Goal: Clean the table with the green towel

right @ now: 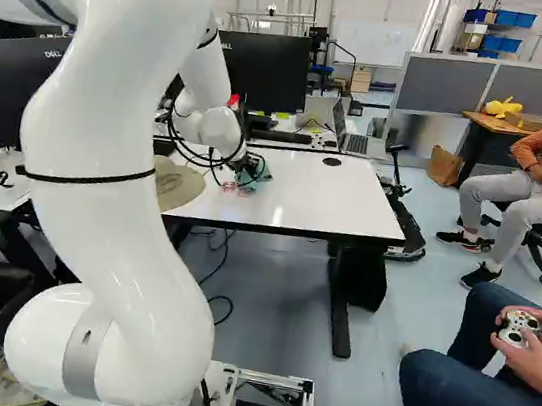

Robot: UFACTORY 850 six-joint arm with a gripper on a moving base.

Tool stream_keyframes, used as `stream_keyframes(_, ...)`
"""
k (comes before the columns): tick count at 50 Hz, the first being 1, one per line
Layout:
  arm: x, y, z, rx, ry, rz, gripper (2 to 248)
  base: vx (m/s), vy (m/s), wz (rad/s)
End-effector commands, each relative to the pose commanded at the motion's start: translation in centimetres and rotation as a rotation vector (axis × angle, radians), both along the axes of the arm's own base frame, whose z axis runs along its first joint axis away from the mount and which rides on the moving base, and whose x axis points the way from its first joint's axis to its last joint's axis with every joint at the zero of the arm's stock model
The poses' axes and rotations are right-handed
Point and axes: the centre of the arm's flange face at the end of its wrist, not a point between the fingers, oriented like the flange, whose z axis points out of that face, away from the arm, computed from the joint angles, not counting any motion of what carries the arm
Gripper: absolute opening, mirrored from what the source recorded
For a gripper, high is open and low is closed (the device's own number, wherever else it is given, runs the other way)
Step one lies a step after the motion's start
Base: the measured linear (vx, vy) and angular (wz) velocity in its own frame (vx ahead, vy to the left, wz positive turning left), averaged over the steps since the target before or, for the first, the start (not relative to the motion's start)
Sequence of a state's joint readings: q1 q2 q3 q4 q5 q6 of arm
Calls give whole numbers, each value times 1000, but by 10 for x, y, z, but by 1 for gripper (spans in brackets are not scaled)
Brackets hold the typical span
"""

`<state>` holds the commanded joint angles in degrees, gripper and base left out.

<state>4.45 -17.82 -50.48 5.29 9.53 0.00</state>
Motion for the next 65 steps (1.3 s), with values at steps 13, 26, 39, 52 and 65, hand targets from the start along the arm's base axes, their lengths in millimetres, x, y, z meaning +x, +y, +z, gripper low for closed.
stream_keyframes(13,22,-1,-1,1,-12,-4,62,0,0,0)
stream_keyframes(26,37,11,-2,2,-21,14,62,0,0,0)
stream_keyframes(39,34,32,-2,2,-21,51,62,0,0,0)
stream_keyframes(52,17,46,-1,1,-12,79,62,0,0,0)
stream_keyframes(65,-7,49,0,0,0,93,62,0,0,0)
